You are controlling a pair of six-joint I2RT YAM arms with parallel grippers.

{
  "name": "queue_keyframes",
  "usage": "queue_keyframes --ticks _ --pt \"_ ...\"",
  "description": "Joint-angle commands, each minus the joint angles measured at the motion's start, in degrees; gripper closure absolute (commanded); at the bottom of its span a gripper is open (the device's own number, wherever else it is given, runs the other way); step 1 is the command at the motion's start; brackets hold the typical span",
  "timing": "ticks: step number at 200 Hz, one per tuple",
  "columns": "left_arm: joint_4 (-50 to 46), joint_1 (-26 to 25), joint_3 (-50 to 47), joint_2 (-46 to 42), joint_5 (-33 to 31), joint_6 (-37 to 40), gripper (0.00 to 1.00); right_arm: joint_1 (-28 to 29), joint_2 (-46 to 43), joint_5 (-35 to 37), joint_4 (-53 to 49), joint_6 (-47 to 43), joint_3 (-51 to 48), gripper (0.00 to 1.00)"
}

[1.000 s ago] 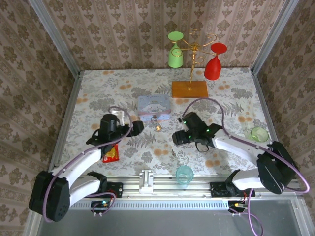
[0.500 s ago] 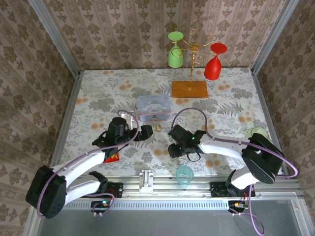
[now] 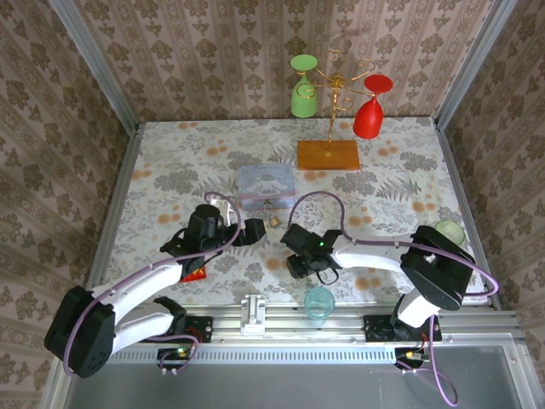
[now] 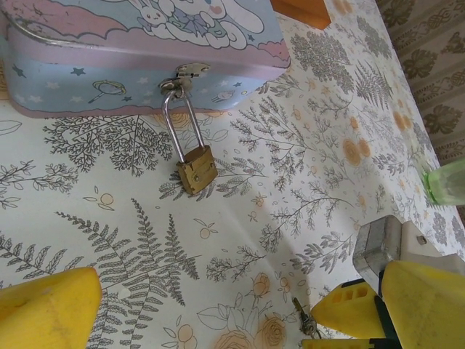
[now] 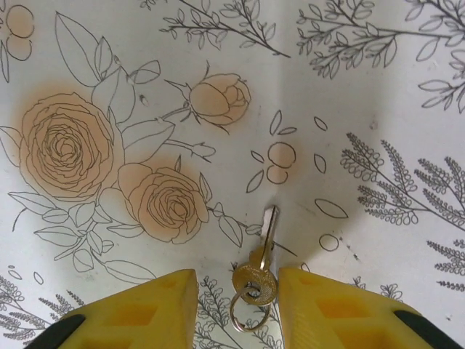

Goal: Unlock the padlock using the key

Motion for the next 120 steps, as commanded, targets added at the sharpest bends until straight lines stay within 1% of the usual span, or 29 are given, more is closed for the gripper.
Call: queue_keyframes --ticks 1,23,46,78,87,95,101,120 --pt "-0.22 -0.29 -1.35 -1.57 -1.05 -0.92 0.00 0.69 1.95 3.73 -2.78 0.71 1.33 0.69" --pt "-0.58 -0.33 -1.30 -1.69 -1.06 -0.96 0.00 2.92 2.95 6.21 -5.86 0.76 2.52 0.70" --pt "-0.58 -0.33 -1.17 -1.65 -1.05 -0.95 0.00 3.52 2.50 6.39 -6.69 2.19 2.05 0.68" --pt "-0.62 -0.33 -0.82 -1.14 -0.88 -0.88 0.00 3.92 2.80 6.53 -6.34 3.26 0.91 0.71" --pt "-0.57 -0.33 -0.91 -1.13 -0.88 -0.88 0.00 4.01 2.98 6.36 -6.09 3.50 0.51 0.74" --pt "-0.58 -0.33 -0.95 -1.14 -0.94 -0.92 0.00 4.06 2.92 5.85 -5.08 3.98 -0.22 0.79" --pt "-0.59 -0.33 -1.07 -1.22 -1.12 -0.94 0.00 3.97 2.62 5.32 -3.81 4.14 -1.05 0.82" --pt "-0.29 -0.33 -1.17 -1.14 -1.32 -1.24 0.00 3.68 1.09 3.12 1.25 4.37 -3.31 0.88"
